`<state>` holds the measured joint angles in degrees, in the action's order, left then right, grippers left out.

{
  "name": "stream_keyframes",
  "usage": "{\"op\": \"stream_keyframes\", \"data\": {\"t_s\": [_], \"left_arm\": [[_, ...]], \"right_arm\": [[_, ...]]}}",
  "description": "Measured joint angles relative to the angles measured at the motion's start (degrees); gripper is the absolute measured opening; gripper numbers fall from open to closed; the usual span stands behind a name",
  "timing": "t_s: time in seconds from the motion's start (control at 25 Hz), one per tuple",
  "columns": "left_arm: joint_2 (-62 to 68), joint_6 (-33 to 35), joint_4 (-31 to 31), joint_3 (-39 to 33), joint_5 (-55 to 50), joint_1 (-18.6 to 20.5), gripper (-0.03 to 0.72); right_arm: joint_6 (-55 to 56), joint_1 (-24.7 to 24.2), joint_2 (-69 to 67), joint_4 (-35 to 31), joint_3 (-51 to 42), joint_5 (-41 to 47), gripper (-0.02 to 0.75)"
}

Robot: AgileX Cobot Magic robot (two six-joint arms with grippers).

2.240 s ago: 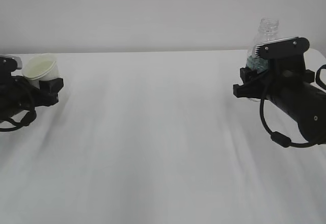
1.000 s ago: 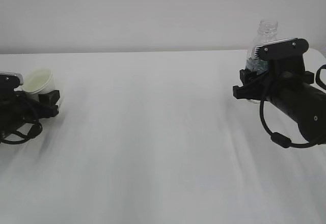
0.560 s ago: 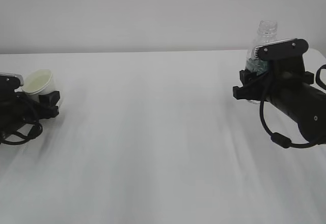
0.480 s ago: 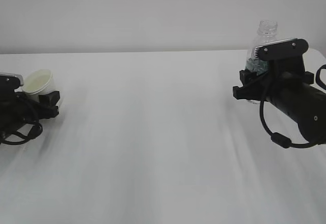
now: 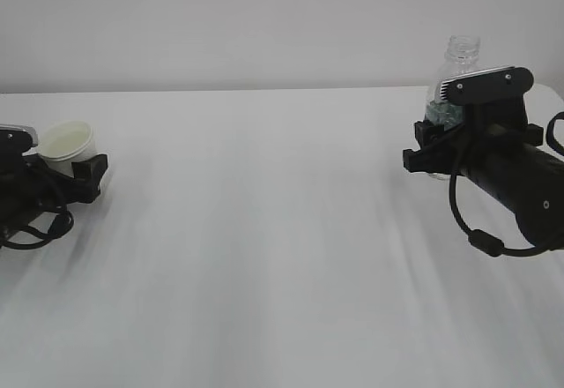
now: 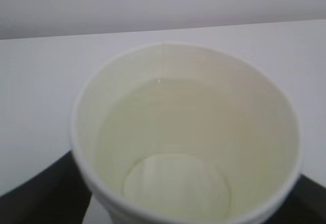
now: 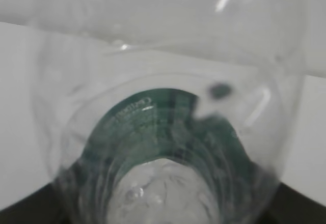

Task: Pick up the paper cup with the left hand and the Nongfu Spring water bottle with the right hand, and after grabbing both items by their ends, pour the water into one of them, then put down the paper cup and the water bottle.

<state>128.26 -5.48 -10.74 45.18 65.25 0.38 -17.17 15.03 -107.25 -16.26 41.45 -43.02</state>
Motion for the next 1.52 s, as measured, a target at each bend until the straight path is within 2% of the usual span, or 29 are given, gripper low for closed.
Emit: {"op": "stream_keyframes", "data": {"t_s": [0.2, 0.8, 1.12, 1.52], "left_arm": [[0.0, 0.0, 0.04, -1.2, 0.26, 0.0, 0.656], [-10.03, 0.0, -1.1, -15.3, 0.26, 0.0, 0.634], [-11.23, 0.0, -10.94, -16.39, 0.37, -0.84, 0.606], [-11.23, 0.0, -12.11, -16.39, 0.37, -4.84, 0.592]], "right_arm": [[0.0, 0.0, 0.0, 0.0, 0.0, 0.0, 0.445], [0.0, 0.0, 0.0, -0.26, 0.0, 0.0, 0.445], [0.0, 0.0, 0.0, -3.42, 0.0, 0.0, 0.445], [0.0, 0.0, 0.0, -6.0, 0.0, 0.0, 0.445]]}}
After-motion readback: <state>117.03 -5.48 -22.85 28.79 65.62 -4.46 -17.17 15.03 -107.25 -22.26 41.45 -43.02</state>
